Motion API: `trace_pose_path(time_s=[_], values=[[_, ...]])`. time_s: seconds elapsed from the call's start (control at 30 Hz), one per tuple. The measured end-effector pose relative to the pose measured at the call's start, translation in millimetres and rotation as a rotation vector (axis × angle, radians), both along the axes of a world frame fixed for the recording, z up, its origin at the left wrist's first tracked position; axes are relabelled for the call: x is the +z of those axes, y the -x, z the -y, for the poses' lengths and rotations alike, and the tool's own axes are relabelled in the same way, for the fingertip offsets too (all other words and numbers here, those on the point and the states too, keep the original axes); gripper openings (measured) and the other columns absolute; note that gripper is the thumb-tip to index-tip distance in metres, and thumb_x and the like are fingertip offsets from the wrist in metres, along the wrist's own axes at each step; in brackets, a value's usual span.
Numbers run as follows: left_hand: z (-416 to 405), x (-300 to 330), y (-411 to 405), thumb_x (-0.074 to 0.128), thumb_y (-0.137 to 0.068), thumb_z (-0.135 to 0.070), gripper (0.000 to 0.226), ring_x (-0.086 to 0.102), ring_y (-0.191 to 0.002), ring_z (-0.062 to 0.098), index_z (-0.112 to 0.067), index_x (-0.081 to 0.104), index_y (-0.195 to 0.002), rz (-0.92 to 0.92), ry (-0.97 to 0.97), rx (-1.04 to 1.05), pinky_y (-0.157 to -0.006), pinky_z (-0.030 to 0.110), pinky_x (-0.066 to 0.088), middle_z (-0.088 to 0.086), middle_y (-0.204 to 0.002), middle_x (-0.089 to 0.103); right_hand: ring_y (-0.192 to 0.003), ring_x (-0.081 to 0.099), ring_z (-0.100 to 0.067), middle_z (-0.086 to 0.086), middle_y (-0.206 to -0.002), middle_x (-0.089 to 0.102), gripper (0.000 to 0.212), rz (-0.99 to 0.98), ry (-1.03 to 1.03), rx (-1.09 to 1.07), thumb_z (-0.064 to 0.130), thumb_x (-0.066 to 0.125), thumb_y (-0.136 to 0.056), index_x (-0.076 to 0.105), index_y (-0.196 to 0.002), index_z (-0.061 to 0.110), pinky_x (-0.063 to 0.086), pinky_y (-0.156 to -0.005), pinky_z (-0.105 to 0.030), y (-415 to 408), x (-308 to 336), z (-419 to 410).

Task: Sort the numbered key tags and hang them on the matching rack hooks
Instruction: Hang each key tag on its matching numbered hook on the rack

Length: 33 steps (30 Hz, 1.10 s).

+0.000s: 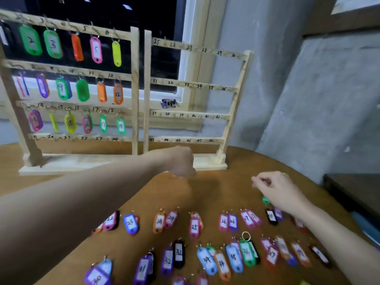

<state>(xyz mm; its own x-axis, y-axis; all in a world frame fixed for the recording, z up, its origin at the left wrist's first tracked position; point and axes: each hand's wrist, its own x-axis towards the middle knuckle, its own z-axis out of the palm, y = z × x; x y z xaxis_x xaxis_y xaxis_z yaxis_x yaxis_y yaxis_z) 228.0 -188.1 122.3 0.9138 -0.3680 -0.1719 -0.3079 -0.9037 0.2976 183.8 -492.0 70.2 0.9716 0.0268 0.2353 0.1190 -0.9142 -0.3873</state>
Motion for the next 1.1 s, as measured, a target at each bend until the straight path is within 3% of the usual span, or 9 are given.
trace_pose_path(time_s=[0.07, 0.23, 0.43, 0.57, 0.67, 0.8, 0.93, 1.1], values=[[24, -5, -6, 0.059, -0.088, -0.033, 0.031, 0.073, -0.08, 0.031, -0.007, 0.075, -0.09, -0.018, 0.015, -0.017, -0.063, 0.031, 0.055, 0.01, -0.081, 0.077, -0.071, 0.065, -0.013, 0.005, -0.069, 0.071, 0.029, -0.011, -0.01, -0.078, 0.035, 0.061, -0.097, 0.072, -0.07, 0.028, 0.051, -0.068, -0.035, 2, -4, 28], [79, -27, -15, 0.058, -0.095, -0.028, 0.025, 0.063, -0.07, 0.016, -0.011, 0.075, -0.098, -0.013, 0.027, -0.103, -0.055, 0.023, 0.044, 0.004, -0.089, 0.075, -0.083, 0.064, -0.009, 0.008, -0.086, 0.072, 0.017, -0.133, -0.044, -0.185, 0.022, 0.065, -0.095, 0.076, -0.083, 0.024, 0.046, -0.073, -0.029, -1, -18, 68], [137, -63, -34, 0.069, -0.093, -0.037, 0.025, 0.066, -0.095, 0.02, -0.016, 0.078, -0.101, -0.048, 0.214, -0.158, -0.076, 0.026, 0.047, 0.0, -0.095, 0.071, -0.087, 0.067, -0.016, 0.001, -0.089, 0.074, 0.016, -0.237, -0.14, -0.26, 0.029, 0.069, -0.095, 0.078, -0.093, 0.017, 0.052, -0.075, -0.03, -15, -36, 76], [181, -76, -40, 0.075, -0.082, -0.055, 0.048, 0.065, -0.093, 0.019, -0.013, 0.075, -0.106, -0.153, 0.296, -0.094, -0.076, 0.03, 0.053, 0.001, -0.1, 0.071, -0.079, 0.071, -0.023, -0.006, -0.079, 0.076, 0.031, -0.306, -0.216, -0.32, 0.038, 0.074, -0.09, 0.077, -0.081, 0.009, 0.055, -0.076, -0.035, -29, -34, 77], [209, -85, -42, 0.081, -0.066, -0.067, 0.065, 0.065, -0.088, 0.021, -0.014, 0.067, -0.1, -0.168, 0.269, -0.001, -0.07, 0.034, 0.054, 0.003, -0.094, 0.068, -0.078, 0.068, -0.018, -0.006, -0.079, 0.074, 0.029, -0.367, -0.27, -0.351, 0.042, 0.08, -0.084, 0.074, -0.075, 0.015, 0.051, -0.071, -0.031, -39, -30, 79], [226, -87, -44, 0.084, -0.071, -0.056, 0.052, 0.065, -0.083, 0.017, -0.017, 0.068, -0.102, -0.148, 0.292, 0.003, -0.069, 0.032, 0.054, -0.001, -0.09, 0.069, -0.09, 0.069, -0.019, -0.005, -0.094, 0.076, 0.028, -0.402, -0.281, -0.366, 0.041, 0.085, -0.079, 0.076, -0.081, 0.015, 0.051, -0.075, -0.031, -49, -27, 82], [226, -86, -50, 0.084, -0.077, -0.041, 0.043, 0.066, -0.087, 0.017, -0.014, 0.071, -0.108, -0.189, 0.325, -0.032, -0.081, 0.034, 0.059, 0.001, -0.095, 0.07, -0.097, 0.066, -0.02, -0.006, -0.1, 0.073, 0.03, -0.422, -0.264, -0.382, 0.034, 0.084, -0.082, 0.077, -0.098, 0.01, 0.047, -0.075, -0.029, -55, -26, 75], [195, -79, -51, 0.079, -0.085, -0.031, 0.037, 0.06, -0.092, 0.015, -0.013, 0.072, -0.117, -0.148, 0.358, -0.068, -0.07, 0.022, 0.044, 0.0, -0.106, 0.068, -0.099, 0.065, -0.019, -0.007, -0.108, 0.073, 0.028, -0.419, -0.227, -0.332, 0.028, 0.08, -0.087, 0.077, -0.108, 0.009, 0.045, -0.08, -0.03, -59, -27, 66]])
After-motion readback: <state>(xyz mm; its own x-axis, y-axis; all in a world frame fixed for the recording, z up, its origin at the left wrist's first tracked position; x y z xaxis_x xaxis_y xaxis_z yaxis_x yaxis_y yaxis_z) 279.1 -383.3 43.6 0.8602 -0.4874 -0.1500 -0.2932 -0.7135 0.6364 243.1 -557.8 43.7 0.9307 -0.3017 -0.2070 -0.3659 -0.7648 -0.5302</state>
